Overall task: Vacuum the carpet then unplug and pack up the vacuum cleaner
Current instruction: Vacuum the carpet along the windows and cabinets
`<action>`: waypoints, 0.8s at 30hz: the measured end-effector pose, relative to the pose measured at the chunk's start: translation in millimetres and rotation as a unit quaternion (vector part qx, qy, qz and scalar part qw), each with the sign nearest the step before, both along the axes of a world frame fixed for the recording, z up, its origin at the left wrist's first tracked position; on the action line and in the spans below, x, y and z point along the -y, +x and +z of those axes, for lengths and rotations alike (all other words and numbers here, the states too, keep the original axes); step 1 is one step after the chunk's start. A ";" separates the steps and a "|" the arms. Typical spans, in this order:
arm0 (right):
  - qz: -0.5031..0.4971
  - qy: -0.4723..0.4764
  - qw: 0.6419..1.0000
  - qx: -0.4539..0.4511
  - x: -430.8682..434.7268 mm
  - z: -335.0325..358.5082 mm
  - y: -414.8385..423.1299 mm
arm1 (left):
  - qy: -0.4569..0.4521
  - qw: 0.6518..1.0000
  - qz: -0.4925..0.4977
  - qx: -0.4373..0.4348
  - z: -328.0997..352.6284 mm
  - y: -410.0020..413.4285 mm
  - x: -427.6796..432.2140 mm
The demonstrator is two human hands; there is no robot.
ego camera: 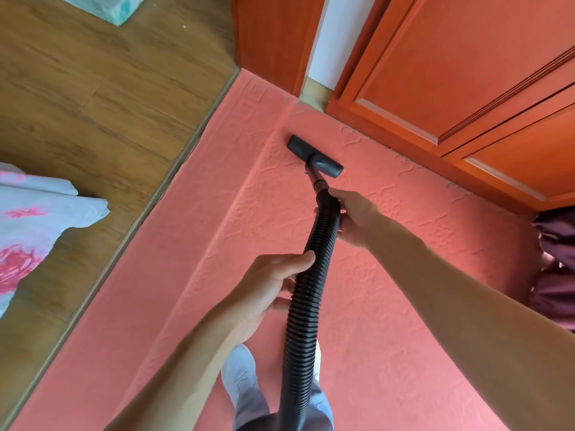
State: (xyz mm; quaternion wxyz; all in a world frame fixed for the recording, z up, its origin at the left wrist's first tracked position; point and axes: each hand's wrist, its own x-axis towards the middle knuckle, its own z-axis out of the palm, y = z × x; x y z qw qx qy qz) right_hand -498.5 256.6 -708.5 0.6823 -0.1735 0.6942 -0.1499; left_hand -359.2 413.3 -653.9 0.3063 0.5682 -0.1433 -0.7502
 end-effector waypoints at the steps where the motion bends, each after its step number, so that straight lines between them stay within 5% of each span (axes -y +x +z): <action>1: -0.008 -0.005 1.000 -0.008 2.3 -3.9 6.0 | 0.010 1.000 0.015 0.019 -2.9 -3.5 3.6; 7: -0.058 0.003 0.998 0.025 8.8 -13.5 13.8 | 0.036 0.997 0.051 0.053 -11.4 -14.9 16.4; 11: -0.151 0.018 0.982 0.115 -13.3 1.7 -12.5 | 0.008 0.998 -0.056 0.017 3.3 -8.3 13.3; 17: -0.232 0.020 0.964 0.127 -79.1 48.4 -44.9 | -0.034 0.963 -0.257 -0.075 31.8 2.8 -9.4; 24: -0.251 0.042 0.958 0.130 -118.2 53.6 -57.7 | -0.021 0.954 -0.277 -0.110 46.6 9.8 -31.8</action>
